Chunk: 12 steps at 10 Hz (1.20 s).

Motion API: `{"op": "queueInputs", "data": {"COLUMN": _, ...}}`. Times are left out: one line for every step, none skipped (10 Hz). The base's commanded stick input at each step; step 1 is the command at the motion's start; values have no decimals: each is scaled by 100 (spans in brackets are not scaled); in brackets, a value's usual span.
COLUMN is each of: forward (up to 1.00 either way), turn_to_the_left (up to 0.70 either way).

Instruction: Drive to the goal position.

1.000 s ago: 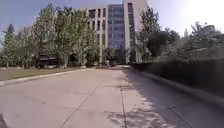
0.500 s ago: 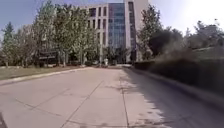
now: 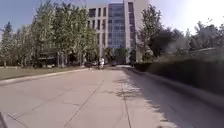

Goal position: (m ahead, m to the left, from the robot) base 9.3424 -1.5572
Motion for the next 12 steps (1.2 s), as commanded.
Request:
{"op": "queueInputs", "data": {"forward": 70, "turn_to_the_left": 0}}
{"op": "queueInputs", "data": {"forward": 70, "turn_to_the_left": 0}}
{"op": "queueInputs", "data": {"forward": 70, "turn_to_the_left": 0}}
{"op": "queueInputs", "data": {"forward": 70, "turn_to_the_left": 0}}
{"op": "queueInputs", "data": {"forward": 70, "turn_to_the_left": 0}}
{"op": "queueInputs", "data": {"forward": 70, "turn_to_the_left": 0}}
{"op": "queueInputs", "data": {"forward": 70, "turn_to_the_left": 0}}
{"op": "queueInputs", "data": {"forward": 70, "turn_to_the_left": 0}}
{"op": "queueInputs", "data": {"forward": 70, "turn_to_the_left": 0}}
{"op": "queueInputs", "data": {"forward": 70, "turn_to_the_left": 0}}
{"op": "queueInputs", "data": {"forward": 70, "turn_to_the_left": 0}}
{"op": "queueInputs", "data": {"forward": 70, "turn_to_the_left": 0}}
